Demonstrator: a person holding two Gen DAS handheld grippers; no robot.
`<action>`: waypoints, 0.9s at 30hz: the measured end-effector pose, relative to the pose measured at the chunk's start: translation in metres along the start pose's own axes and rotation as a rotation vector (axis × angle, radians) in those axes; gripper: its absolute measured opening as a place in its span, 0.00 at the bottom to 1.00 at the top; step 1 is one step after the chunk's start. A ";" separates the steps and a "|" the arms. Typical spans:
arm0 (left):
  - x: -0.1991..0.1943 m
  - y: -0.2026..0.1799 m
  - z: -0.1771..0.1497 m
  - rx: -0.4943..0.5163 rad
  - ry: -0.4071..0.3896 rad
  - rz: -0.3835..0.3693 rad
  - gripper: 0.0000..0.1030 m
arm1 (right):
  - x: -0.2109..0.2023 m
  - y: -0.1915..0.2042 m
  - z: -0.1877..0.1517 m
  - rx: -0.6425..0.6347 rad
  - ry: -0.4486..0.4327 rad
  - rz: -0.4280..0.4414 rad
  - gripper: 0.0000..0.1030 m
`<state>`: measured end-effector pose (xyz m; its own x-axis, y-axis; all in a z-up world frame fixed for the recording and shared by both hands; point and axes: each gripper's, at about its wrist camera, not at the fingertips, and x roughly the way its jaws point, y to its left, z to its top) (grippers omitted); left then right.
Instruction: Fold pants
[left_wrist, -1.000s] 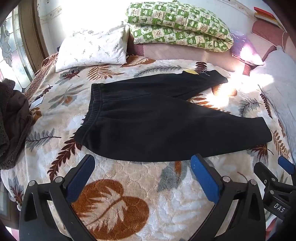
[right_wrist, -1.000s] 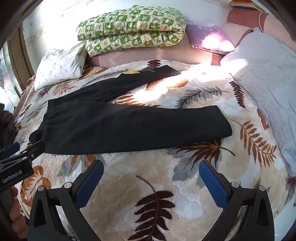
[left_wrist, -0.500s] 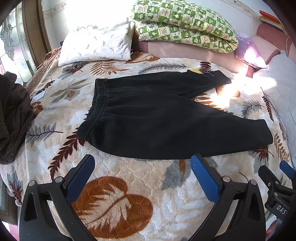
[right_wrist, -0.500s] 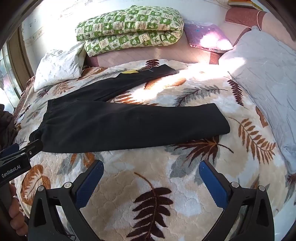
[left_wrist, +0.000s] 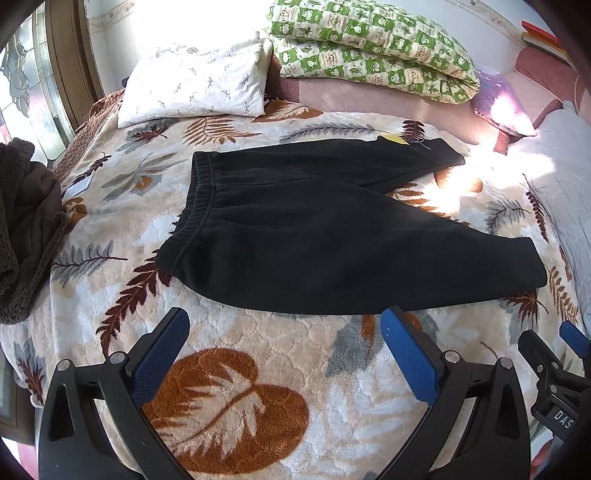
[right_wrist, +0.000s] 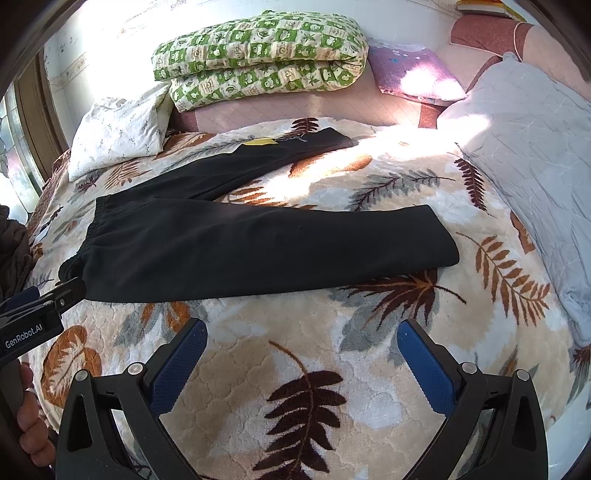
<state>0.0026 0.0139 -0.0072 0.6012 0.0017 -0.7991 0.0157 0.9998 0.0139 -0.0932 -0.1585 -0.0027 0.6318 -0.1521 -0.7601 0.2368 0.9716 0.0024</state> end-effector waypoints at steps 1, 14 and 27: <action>0.000 0.000 0.000 0.000 0.000 0.000 1.00 | 0.000 0.000 0.000 0.000 0.000 0.001 1.00; 0.001 -0.002 0.000 0.004 0.003 -0.005 1.00 | 0.003 0.004 0.001 0.001 0.007 0.003 1.00; 0.004 -0.002 0.000 0.005 0.010 -0.005 1.00 | 0.009 0.004 0.000 0.006 0.013 0.007 1.00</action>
<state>0.0047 0.0122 -0.0108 0.5930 -0.0029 -0.8052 0.0222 0.9997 0.0127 -0.0865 -0.1557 -0.0097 0.6236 -0.1423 -0.7687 0.2364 0.9716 0.0119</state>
